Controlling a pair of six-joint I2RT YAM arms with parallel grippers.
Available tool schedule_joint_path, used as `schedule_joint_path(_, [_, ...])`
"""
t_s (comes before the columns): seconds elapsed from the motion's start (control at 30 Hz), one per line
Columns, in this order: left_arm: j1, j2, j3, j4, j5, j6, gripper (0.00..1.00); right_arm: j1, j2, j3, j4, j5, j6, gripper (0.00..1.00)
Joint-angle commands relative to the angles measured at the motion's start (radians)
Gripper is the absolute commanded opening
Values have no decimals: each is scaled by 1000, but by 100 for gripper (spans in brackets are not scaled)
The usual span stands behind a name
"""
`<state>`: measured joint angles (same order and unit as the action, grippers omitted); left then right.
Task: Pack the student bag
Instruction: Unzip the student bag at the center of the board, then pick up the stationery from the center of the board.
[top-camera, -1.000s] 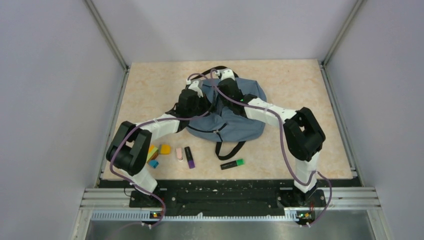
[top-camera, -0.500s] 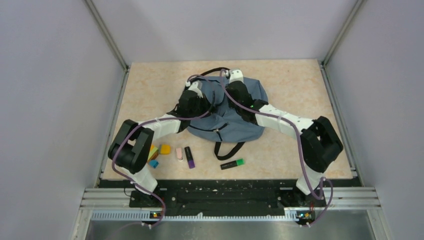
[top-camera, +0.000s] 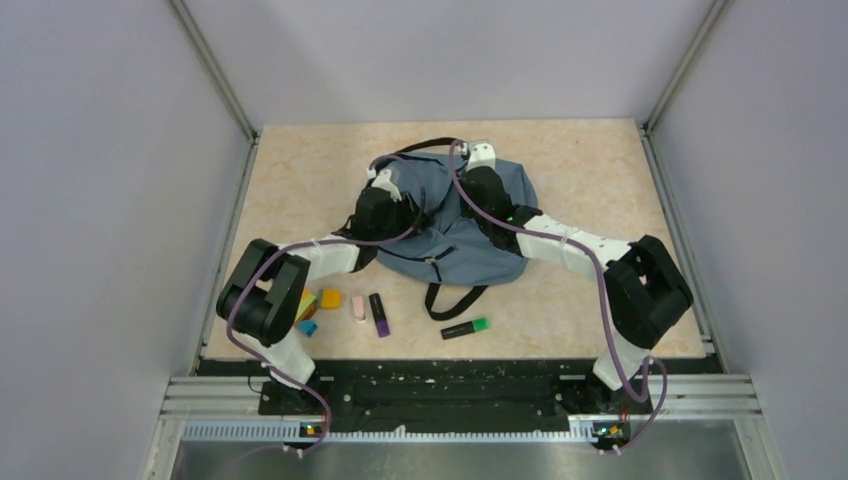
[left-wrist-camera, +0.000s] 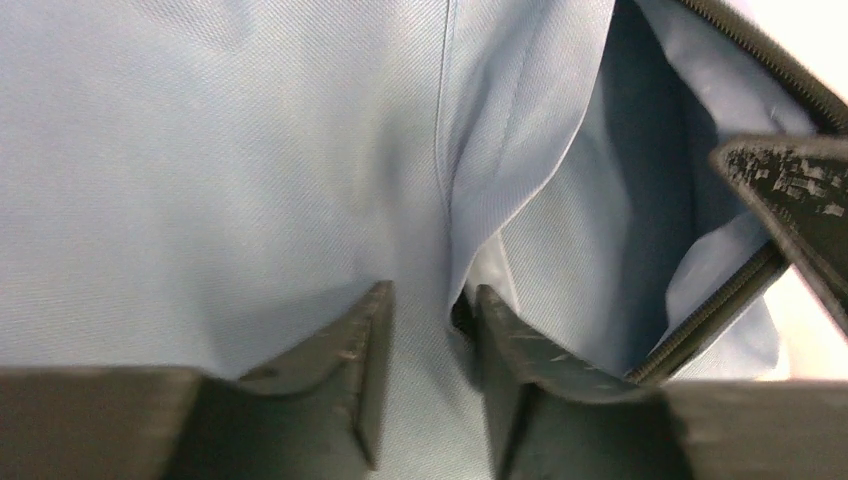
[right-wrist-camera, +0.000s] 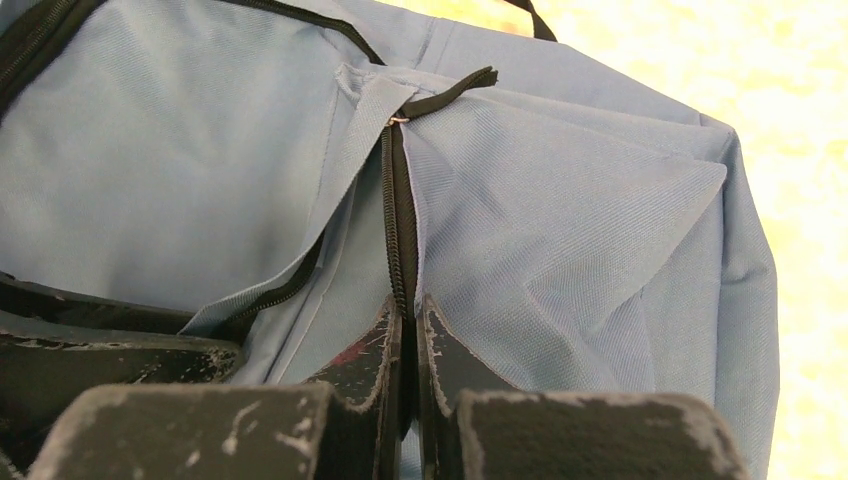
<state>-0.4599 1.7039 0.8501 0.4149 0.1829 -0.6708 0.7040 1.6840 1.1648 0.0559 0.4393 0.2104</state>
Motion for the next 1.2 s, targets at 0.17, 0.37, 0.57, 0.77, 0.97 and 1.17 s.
schedule_joint_path(0.17, [20, -262, 1, -269, -33, 202, 61, -24, -75, 30, 66, -4, -13, 0])
schedule_joint_path(0.37, [20, -476, -79, -572, -132, 188, 76, -23, -72, 36, 61, -5, -16, 0])
schedule_joint_path(0.57, [20, -677, -266, -722, -214, 56, 77, -23, -72, 38, 65, -14, -12, 0])
schedule_joint_path(0.77, [20, -802, -338, -836, -233, -25, 79, -23, -69, 36, 68, -31, -14, 0])
schedule_joint_path(0.97, [20, -843, -358, -943, -309, -52, 86, -23, -72, 28, 70, -30, -12, 0])
schedule_joint_path(1.17, [20, -824, -369, -951, -324, -51, 74, -23, -72, 30, 72, -38, -13, 0])
